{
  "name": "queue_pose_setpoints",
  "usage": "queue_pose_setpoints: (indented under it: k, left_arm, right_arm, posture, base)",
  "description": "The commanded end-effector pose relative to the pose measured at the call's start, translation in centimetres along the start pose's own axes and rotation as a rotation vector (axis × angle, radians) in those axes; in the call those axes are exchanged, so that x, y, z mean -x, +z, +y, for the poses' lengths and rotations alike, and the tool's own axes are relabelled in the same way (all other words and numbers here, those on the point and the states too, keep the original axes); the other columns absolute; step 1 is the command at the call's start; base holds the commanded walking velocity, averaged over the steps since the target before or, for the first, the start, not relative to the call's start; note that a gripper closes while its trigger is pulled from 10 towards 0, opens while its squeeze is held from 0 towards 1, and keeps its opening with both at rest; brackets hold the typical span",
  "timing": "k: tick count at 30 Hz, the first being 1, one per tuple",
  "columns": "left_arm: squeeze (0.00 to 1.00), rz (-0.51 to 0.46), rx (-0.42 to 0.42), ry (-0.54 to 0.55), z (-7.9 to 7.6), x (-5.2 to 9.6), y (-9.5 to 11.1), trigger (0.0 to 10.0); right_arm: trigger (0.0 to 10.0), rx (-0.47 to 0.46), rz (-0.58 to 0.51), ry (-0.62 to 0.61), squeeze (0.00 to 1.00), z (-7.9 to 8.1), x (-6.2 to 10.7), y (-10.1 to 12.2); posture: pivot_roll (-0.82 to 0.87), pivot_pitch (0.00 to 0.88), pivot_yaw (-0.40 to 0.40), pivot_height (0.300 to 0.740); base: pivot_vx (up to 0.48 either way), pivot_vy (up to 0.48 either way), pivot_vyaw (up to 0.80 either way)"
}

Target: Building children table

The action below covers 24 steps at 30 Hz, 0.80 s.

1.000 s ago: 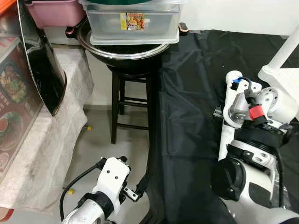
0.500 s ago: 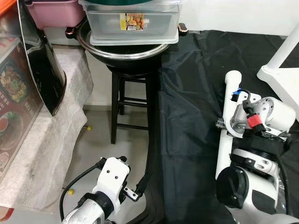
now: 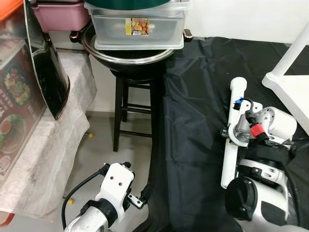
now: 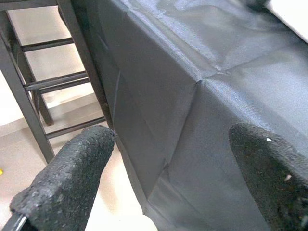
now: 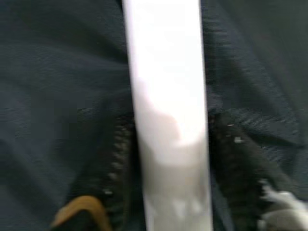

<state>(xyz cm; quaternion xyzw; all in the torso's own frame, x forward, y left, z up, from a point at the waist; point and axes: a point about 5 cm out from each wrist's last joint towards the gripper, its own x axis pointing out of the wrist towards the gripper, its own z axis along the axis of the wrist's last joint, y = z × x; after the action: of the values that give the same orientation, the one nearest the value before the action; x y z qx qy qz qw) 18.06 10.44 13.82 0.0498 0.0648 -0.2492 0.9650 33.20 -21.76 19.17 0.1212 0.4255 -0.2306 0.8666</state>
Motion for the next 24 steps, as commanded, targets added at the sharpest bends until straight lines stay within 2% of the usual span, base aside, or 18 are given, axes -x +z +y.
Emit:
queue_pose_setpoints:
  k: [1, 10, 12, 13, 14, 15, 17, 18, 19, 21, 22, 23, 24]
  left_arm:
    - [0.00, 0.032, 0.013, -0.003, -0.2, 0.1, -0.6, 10.0]
    - [0.00, 0.031, 0.014, -0.004, -0.2, 0.1, -0.6, 10.0]
    - [0.00, 0.032, 0.015, -0.002, -0.2, 0.1, -0.6, 10.0]
    - [0.00, 0.032, 0.015, -0.002, -0.2, 0.1, -0.6, 10.0]
    - [0.00, 0.032, 0.015, -0.001, -0.2, 0.1, -0.6, 10.0]
    - [0.00, 0.032, 0.015, -0.001, -0.2, 0.1, -0.6, 10.0]
    - [0.00, 0.032, 0.015, -0.001, -0.2, 0.1, -0.6, 10.0]
    - [0.00, 0.033, 0.016, -0.001, -0.2, 0.1, -0.6, 10.0]
    - [0.00, 0.033, 0.016, -0.001, -0.2, 0.1, -0.6, 10.0]
    - [0.00, 0.033, 0.016, -0.001, -0.2, 0.1, -0.6, 10.0]
    - [0.00, 0.033, 0.015, -0.002, -0.2, 0.1, -0.6, 10.0]
    - [0.00, 0.033, 0.015, -0.002, -0.2, 0.1, -0.6, 10.0]
    - [0.00, 0.033, 0.016, -0.001, -0.2, 0.1, -0.6, 10.0]
  right_arm:
    - [0.0, 0.003, 0.121, -0.026, 0.00, -0.5, -1.6, -2.2]
    - [0.0, -0.057, 0.107, -0.028, 0.00, -0.8, -1.8, -1.8]
    - [0.0, -0.120, 0.062, -0.028, 0.00, -0.8, -1.6, -1.3]
    - [0.0, -0.120, 0.062, -0.028, 0.00, -0.8, -1.6, -1.3]
    - [0.0, -0.166, -0.128, -0.063, 0.00, -1.2, -0.7, 1.0]
    - [0.0, -0.175, -0.208, -0.075, 0.00, -1.3, -0.1, 2.0]
    - [0.0, -0.175, -0.208, -0.075, 0.00, -1.3, -0.1, 2.0]
    - [0.0, -0.180, -0.357, -0.096, 0.00, -1.4, 0.9, 3.6]
    - [0.0, -0.175, -0.512, -0.108, 0.00, -1.4, 2.7, 5.5]
    - [0.0, -0.175, -0.512, -0.108, 0.00, -1.4, 2.7, 5.5]
    - [0.0, -0.168, -0.610, -0.112, 0.00, -1.2, 4.0, 6.6]
    - [0.0, -0.168, -0.610, -0.112, 0.00, -1.2, 4.0, 6.6]
    - [0.0, -0.155, -0.699, -0.099, 0.00, -0.9, 5.2, 7.4]
  posture:
    - [0.09, 0.194, -0.097, 0.740]
    - [0.09, 0.195, -0.100, 0.740]
    - [0.09, 0.195, -0.100, 0.740]
    - [0.09, 0.195, -0.100, 0.740]
    - [0.09, 0.193, -0.099, 0.740]
    - [0.09, 0.193, -0.099, 0.740]
    - [0.09, 0.193, -0.099, 0.740]
    - [0.09, 0.193, -0.098, 0.740]
    - [0.09, 0.190, -0.097, 0.740]
    - [0.09, 0.190, -0.097, 0.740]
    - [0.09, 0.190, -0.097, 0.740]
    - [0.09, 0.190, -0.097, 0.740]
    - [0.09, 0.190, -0.097, 0.740]
  base:
    - [0.000, 0.000, 0.00]
    - [0.000, 0.000, 0.00]
    - [0.000, 0.000, 0.00]
    - [0.000, 0.000, 0.00]
    - [0.000, 0.000, 0.00]
    - [0.000, 0.000, 0.00]
    - [0.000, 0.000, 0.00]
    - [0.000, 0.000, 0.00]
    - [0.000, 0.000, 0.00]
    - [0.000, 0.000, 0.00]
    - [0.000, 0.000, 0.00]
    - [0.000, 0.000, 0.00]
    - [0.000, 0.000, 0.00]
